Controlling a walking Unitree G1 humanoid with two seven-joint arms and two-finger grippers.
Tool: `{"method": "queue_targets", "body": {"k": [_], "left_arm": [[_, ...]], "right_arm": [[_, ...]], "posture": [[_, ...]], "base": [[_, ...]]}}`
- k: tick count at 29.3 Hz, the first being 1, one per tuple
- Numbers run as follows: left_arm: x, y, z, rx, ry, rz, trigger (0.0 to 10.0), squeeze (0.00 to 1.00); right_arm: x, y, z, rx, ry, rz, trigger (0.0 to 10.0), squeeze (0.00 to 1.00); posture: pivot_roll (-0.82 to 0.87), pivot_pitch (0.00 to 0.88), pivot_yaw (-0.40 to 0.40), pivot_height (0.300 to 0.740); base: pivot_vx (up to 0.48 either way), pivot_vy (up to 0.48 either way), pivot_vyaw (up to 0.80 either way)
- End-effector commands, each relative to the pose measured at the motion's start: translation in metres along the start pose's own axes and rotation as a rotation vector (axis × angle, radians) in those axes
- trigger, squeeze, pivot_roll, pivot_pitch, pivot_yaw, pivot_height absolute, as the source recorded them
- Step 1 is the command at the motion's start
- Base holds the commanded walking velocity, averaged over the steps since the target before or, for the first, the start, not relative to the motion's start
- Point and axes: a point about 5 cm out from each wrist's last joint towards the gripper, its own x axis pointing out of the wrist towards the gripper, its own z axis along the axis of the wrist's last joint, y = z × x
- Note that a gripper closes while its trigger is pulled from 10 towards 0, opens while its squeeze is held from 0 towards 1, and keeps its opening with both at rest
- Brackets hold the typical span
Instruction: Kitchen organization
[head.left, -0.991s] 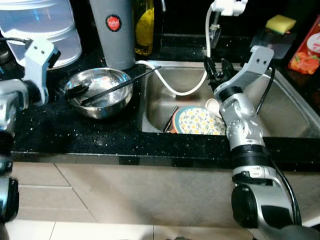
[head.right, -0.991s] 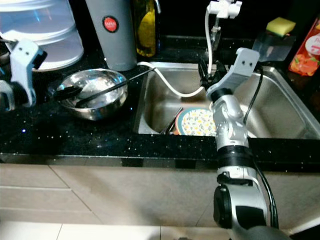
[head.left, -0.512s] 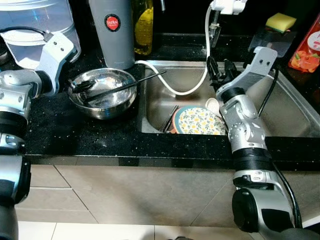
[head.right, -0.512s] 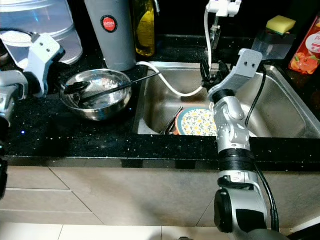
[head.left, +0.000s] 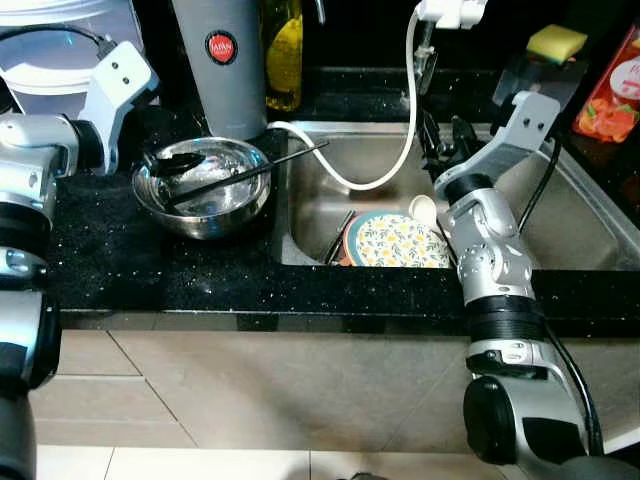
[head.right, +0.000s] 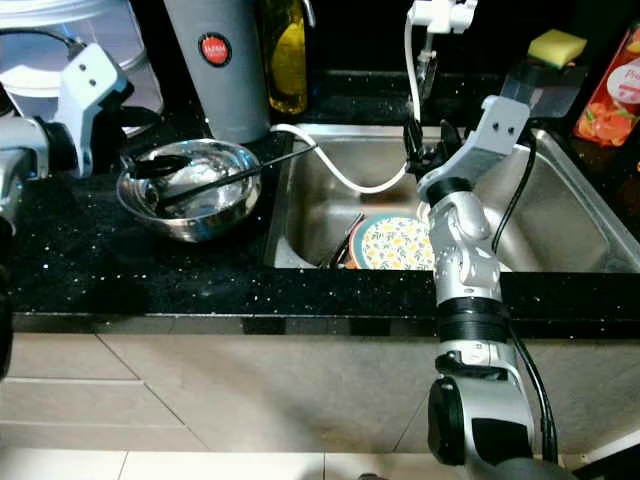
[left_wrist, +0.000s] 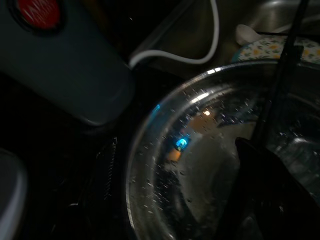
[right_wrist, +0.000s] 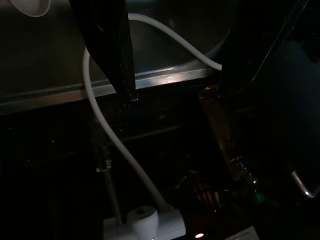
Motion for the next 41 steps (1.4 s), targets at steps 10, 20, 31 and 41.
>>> {"method": "queue_targets", "body": {"k": [10,20,31,41], "left_arm": [[0.023,-0.02,0.012,0.024,-0.009,-0.294,10.0,0.0],[0.036,-0.026,-0.017,-0.059,0.108,-0.246,10.0,0.0],[0.042,-0.032,-0.03,-0.099,0.151,-0.238,8.0,0.0],[0.041,-0.031,-0.034,-0.112,0.175,-0.228,0.0,0.0]], "right_arm": [[-0.009,-0.01,-0.001,-0.017,0.014,-0.045,10.0,0.0],[-0.012,-0.008,-0.002,-0.014,0.01,-0.055,10.0,0.0],[-0.023,-0.013,-0.001,-0.023,0.013,-0.087,10.0,0.0],[-0.027,-0.014,-0.004,-0.021,0.019,-0.103,10.0,0.0]], "posture": [[0.1,0.0,0.044,0.74],[0.08,0.0,0.059,0.74],[0.06,0.033,0.087,0.74],[0.06,0.038,0.095,0.74]], "base": [[0.0,0.0,0.0],[0.0,0.0,0.0],[0.0,0.0,0.0],[0.0,0.0,0.0]]}}
